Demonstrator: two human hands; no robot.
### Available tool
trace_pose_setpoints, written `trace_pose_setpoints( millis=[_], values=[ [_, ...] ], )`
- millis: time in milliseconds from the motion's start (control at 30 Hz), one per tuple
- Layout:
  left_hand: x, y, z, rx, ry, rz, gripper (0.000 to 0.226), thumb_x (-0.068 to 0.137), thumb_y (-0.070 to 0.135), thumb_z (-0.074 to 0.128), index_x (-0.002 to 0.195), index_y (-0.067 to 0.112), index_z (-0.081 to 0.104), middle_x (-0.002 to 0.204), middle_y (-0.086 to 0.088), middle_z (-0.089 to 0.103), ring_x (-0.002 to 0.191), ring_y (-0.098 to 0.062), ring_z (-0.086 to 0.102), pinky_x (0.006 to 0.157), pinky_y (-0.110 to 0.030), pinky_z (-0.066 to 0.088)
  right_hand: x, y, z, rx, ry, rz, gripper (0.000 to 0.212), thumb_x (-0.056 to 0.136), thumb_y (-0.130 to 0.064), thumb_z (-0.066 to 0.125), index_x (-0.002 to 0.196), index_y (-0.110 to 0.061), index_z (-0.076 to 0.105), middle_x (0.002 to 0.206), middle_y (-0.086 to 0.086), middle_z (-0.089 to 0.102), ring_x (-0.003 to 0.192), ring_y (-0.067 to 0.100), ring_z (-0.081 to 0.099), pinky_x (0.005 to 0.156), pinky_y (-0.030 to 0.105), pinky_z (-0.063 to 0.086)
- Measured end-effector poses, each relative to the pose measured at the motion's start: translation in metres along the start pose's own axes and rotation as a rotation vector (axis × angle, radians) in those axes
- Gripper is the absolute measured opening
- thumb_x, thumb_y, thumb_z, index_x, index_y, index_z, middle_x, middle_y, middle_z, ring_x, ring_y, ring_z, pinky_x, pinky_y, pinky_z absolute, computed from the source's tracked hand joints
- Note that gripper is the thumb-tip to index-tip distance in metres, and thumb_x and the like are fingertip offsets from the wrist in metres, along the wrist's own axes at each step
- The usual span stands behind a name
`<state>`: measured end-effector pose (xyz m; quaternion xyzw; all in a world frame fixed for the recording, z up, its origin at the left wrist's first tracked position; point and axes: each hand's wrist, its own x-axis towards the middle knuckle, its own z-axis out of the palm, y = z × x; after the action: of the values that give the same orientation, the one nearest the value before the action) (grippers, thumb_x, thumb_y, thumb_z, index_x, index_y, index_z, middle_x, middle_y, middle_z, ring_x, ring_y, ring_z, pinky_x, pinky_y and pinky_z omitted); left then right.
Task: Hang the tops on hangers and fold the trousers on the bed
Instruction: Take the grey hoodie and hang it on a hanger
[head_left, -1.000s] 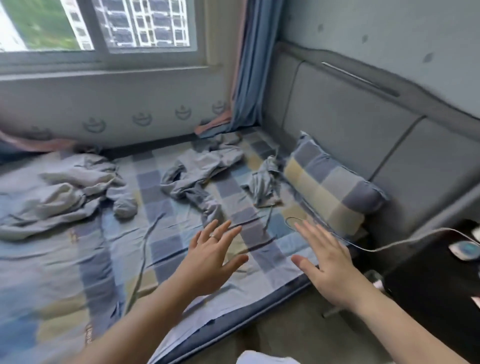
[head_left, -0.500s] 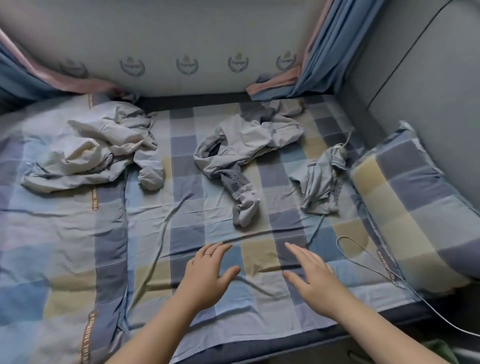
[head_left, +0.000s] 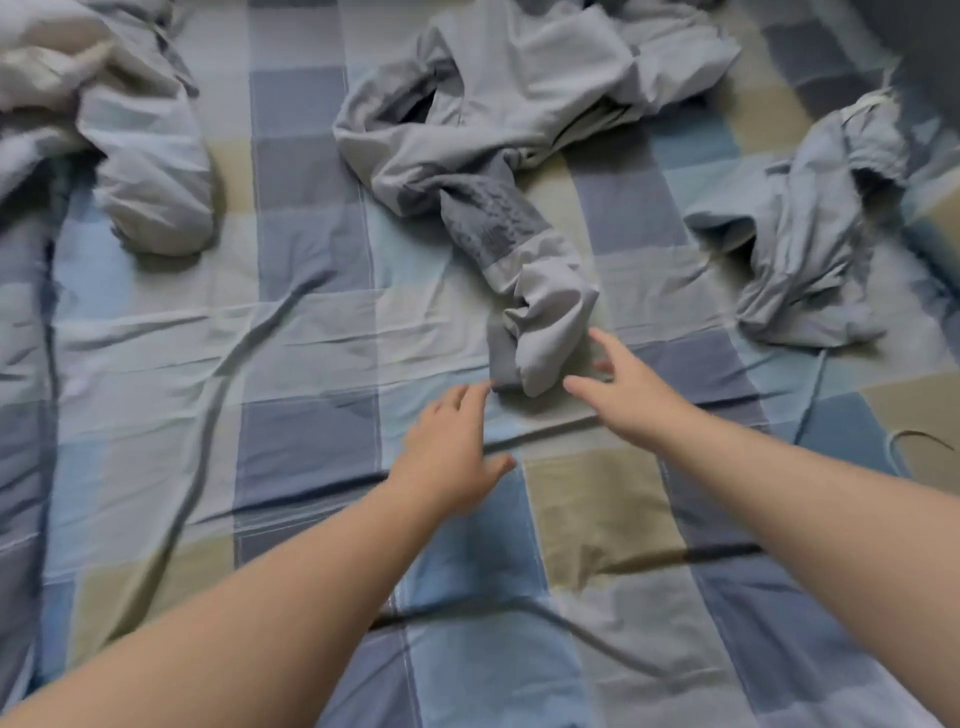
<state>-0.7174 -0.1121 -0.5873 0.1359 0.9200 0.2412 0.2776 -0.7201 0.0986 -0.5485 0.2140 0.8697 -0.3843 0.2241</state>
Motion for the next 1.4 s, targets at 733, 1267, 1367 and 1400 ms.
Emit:
trace_pose_setpoints(
  millis=[733, 1267, 1367, 1400],
  values=[
    [-0.107, -0.007, 0.000, -0.810, -0.497, -0.272, 0.036, 0.091, -0.004, 0.065, 0.063, 0.017, 0.058, 0.055, 0.006, 0.050, 0.050, -0.009, 0.039, 0.052, -0.020, 0.033, -0.014, -0.046, 0.042, 0.696, -0.183, 0.202, 0.017, 0.094, -0.002, 0.063, 0.106, -0.013, 0.063, 0.092, 0.005, 0.066, 0.068, 0.012, 0.064, 0.053, 0.022, 0.052],
    [-0.249, 0.175, -0.192, -1.361, -0.229, -0.633, 0.052, 0.090, 0.061, 0.063, 0.118, 0.017, 0.063, 0.116, -0.003, 0.065, 0.087, -0.022, 0.071, 0.076, -0.035, 0.060, -0.353, -0.154, -0.111, 0.123, -0.250, -0.190, 0.008, 0.079, -0.003, 0.051, 0.072, 0.002, 0.051, 0.066, 0.005, 0.043, 0.067, 0.014, 0.036, 0.061, 0.033, 0.029],
    [-0.268, 0.206, -0.202, -1.165, -0.295, -0.606, 0.031, 0.089, 0.038, 0.074, 0.090, 0.008, 0.065, 0.079, -0.010, 0.064, 0.062, -0.021, 0.064, 0.057, -0.026, 0.052, -0.405, -0.170, -0.123, 0.052, -0.302, -0.284, 0.028, 0.080, -0.005, 0.053, 0.062, -0.013, 0.033, 0.060, -0.001, 0.034, 0.061, 0.012, 0.030, 0.057, 0.035, 0.024],
    [-0.273, 0.212, -0.202, -1.087, -0.259, -0.595, 0.019, 0.087, 0.020, 0.076, 0.087, 0.004, 0.064, 0.079, -0.014, 0.062, 0.065, -0.025, 0.063, 0.060, -0.029, 0.051, -0.418, -0.171, -0.126, 0.048, -0.319, -0.293, 0.033, 0.081, -0.004, 0.054, 0.061, -0.017, 0.031, 0.059, -0.003, 0.032, 0.059, 0.010, 0.028, 0.056, 0.034, 0.023]
  ],
)
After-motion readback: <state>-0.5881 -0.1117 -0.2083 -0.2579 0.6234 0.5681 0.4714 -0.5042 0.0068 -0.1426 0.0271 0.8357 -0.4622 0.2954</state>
